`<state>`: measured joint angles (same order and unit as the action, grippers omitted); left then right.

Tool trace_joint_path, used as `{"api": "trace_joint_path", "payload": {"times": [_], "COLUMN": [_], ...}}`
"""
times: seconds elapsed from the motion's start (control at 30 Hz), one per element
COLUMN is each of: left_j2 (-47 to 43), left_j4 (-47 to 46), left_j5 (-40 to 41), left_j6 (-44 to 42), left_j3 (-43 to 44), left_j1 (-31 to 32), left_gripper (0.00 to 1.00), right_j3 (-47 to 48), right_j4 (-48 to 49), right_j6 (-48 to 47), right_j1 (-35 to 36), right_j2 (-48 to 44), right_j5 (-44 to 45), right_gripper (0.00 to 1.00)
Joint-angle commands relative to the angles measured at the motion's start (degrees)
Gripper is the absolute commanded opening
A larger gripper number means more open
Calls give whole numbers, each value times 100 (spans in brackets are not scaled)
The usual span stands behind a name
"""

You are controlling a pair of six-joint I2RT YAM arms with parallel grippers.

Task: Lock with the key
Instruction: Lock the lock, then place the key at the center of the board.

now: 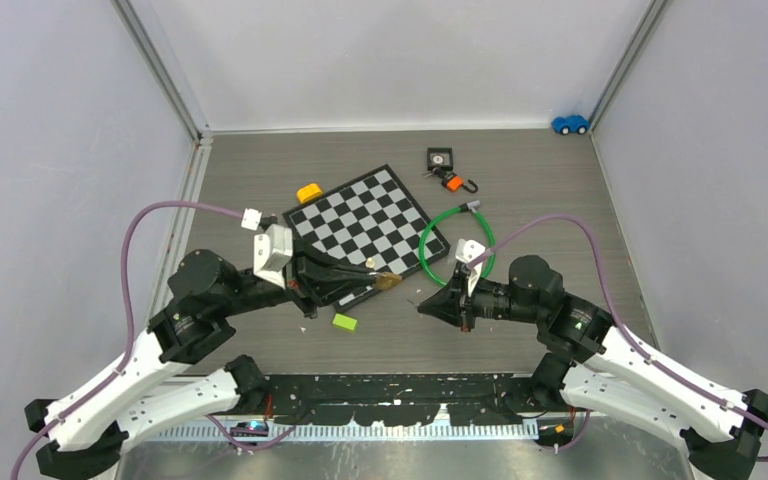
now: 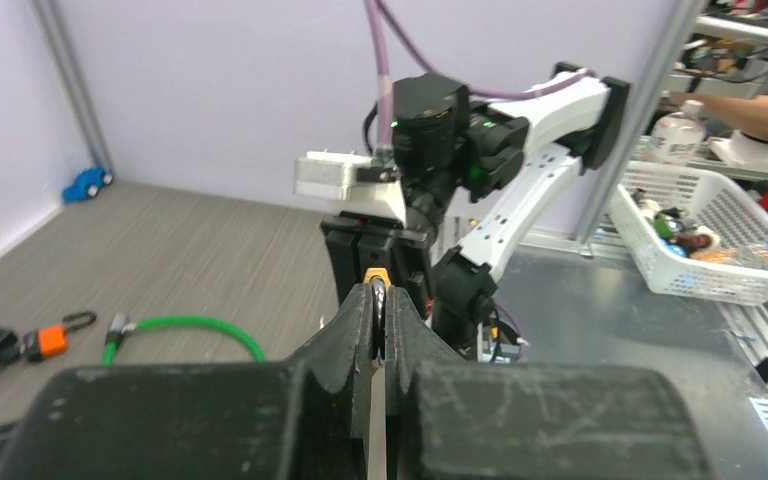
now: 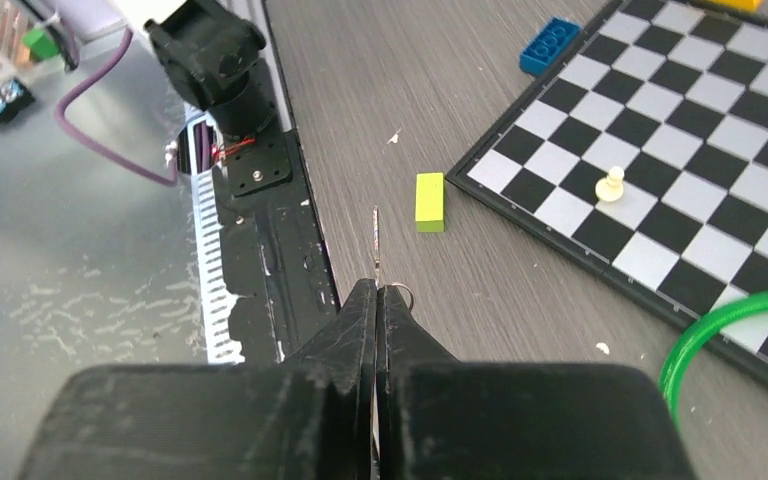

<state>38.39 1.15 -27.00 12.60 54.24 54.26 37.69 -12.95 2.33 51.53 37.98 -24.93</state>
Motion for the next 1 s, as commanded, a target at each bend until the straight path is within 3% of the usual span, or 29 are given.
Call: {"api": "trace_joint_path", "payload": {"times": [0.0, 0.23, 0.4, 0.6, 0.77, 0.97], "left_j2": [168, 555, 897, 1379, 1777, 2296], "left_j4": [304, 464, 311, -1, -717, -1086], "left_j5": [945, 2121, 2173, 2086, 2004, 2053], "left_j6": [-30, 406, 459, 511, 938, 1156], "left_j3": [177, -263, -568, -1256, -1870, -2128], "left_j1": [-20, -17, -12, -12, -12, -3], "left_gripper": [0, 0, 0, 0, 0, 0], "right_j3": [-78, -352, -882, -1631, -1781, -1857], "right_j4": [108, 169, 476, 1547, 1332, 1538], "right_j6": [1093, 2124, 2777, 3429, 3543, 3922], "right_j1": [-19, -19, -19, -14, -19, -18], "right_j2": [11, 460, 930, 1423, 1636, 2147], "right_j5": [744, 939, 1443, 1395, 2380, 2855], "right_gripper": [0, 0, 0, 3, 9, 17]}}
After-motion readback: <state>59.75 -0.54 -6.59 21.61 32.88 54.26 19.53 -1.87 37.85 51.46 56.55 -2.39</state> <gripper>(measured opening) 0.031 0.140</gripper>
